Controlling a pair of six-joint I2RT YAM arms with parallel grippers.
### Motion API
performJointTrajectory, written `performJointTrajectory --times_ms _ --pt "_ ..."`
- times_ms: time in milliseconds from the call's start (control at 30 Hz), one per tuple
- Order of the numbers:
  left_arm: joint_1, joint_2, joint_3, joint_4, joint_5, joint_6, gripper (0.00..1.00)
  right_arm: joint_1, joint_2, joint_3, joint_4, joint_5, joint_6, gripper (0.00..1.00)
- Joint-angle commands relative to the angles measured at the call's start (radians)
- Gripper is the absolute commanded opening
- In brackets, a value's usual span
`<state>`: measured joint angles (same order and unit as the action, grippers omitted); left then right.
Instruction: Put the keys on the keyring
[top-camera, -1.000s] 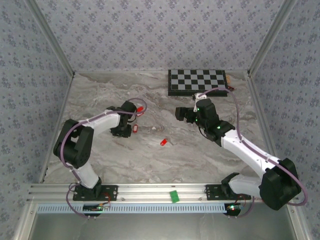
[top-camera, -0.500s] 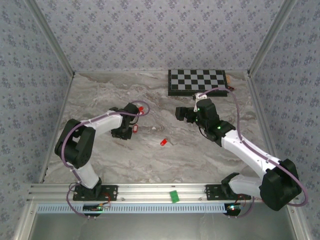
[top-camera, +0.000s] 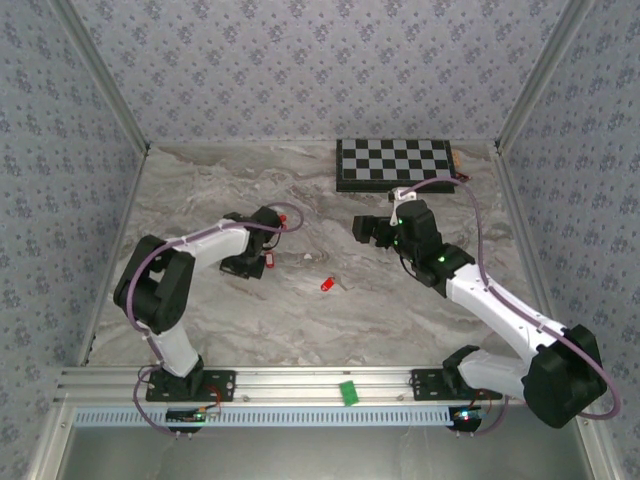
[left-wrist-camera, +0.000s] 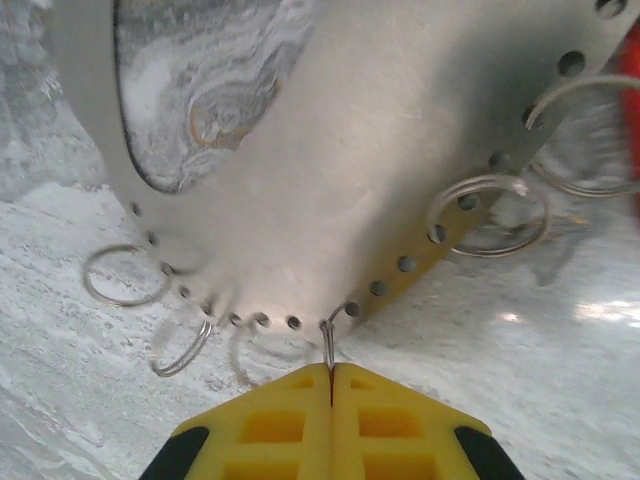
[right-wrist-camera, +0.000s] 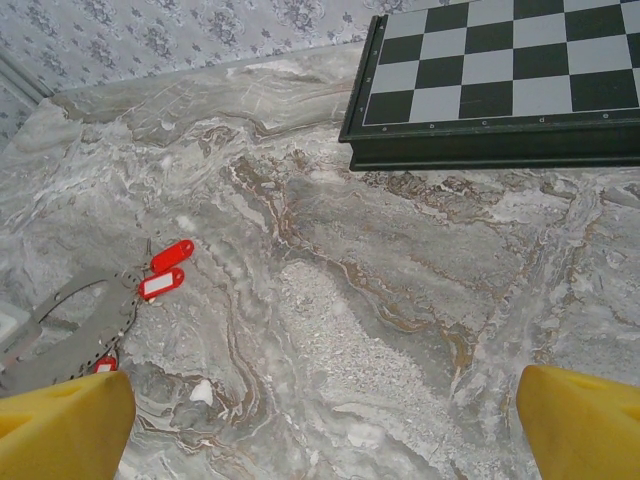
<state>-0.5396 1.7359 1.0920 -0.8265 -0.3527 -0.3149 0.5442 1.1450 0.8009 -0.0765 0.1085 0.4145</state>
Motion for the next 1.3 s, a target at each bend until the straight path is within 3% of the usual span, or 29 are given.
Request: performJointTrajectory --times_ms 0,467,767,933,1100,1267 --pt "-0.027 -0.068 0.102 -0.095 -0.029 0.007 0.00 0.004 -0.021 -0.011 -0.005 0.010 0.009 1.00" --pt "-0.078 -0.149 0.494 -0.242 0.121 0.028 0.00 0.005 -0.034 -0.012 0.007 -0.003 0.012 1.00" --pt "-0.138 -0.096 0.639 -0.289 0.062 0.081 0.00 -0.005 -0.046 -0.013 0.005 -0.001 -0.001 1.00" --pt "-0.145 -0.101 0.642 -0.248 0.063 0.096 0.00 -0.013 -0.041 -0.016 0.044 -0.095 -0.034 0.99" --pt "-0.145 -0.130 0.625 -0.149 0.151 0.138 0.00 -0.026 -0.032 -0.012 0.124 -0.241 -0.059 0.83" --pt "-0.146 -0.192 0.569 0.001 0.229 0.186 0.00 -0.039 -0.014 0.019 0.193 -0.332 -0.079 0.75"
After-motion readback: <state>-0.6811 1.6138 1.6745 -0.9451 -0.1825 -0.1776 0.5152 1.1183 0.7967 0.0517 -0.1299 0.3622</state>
